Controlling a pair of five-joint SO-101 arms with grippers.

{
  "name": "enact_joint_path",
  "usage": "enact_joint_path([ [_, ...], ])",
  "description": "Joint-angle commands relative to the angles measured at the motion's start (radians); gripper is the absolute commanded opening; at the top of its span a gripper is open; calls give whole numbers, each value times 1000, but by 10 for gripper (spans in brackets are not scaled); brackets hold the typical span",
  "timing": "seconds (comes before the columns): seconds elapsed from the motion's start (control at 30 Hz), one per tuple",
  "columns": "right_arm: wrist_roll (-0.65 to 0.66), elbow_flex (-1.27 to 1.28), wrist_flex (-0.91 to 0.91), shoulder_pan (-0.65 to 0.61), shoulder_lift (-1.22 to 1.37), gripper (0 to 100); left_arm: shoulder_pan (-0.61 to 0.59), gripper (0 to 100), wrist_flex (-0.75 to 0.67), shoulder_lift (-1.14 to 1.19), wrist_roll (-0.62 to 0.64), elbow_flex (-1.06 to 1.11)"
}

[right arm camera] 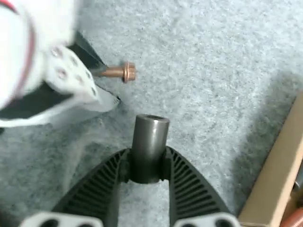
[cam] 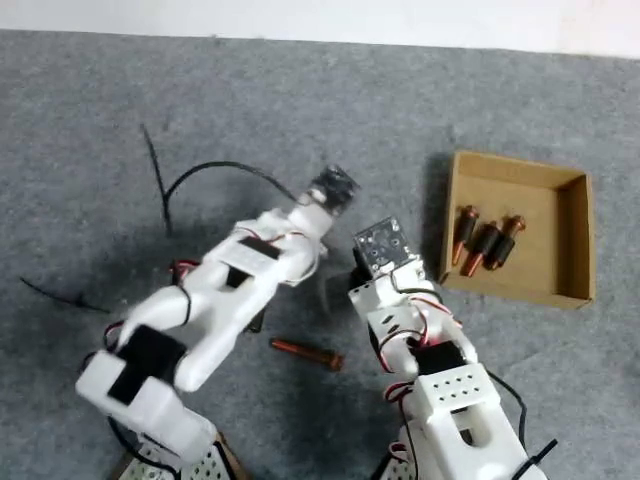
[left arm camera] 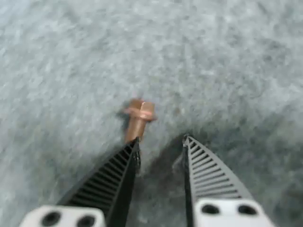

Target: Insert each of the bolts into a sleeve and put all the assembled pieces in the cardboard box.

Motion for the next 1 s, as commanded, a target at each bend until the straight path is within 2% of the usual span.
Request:
enact_joint_path([
  [0.0, 6, -8, -33, 12, -21, 5, -8, 148, 8, 21, -5, -93],
  [0.17, 6, -8, -33, 12, -19, 5, -27, 151, 64, 62, 12, -176],
  [0.4, 6, -8, -33, 12, -19, 5, -28, 147, 433, 236, 12, -492],
  [0.57, 6, -8, -33, 12, -19, 5, -28, 147, 585, 332, 12, -650],
  [0.7, 6, -8, -33, 12, -18, 5, -41, 146, 626, 361, 15, -694],
  [0.83, 6, -8, -33, 12, -18, 5, -58, 146, 624, 361, 100, -699],
  [0.97, 6, -8, -33, 12, -18, 5, -74, 146, 624, 361, 110, -700],
])
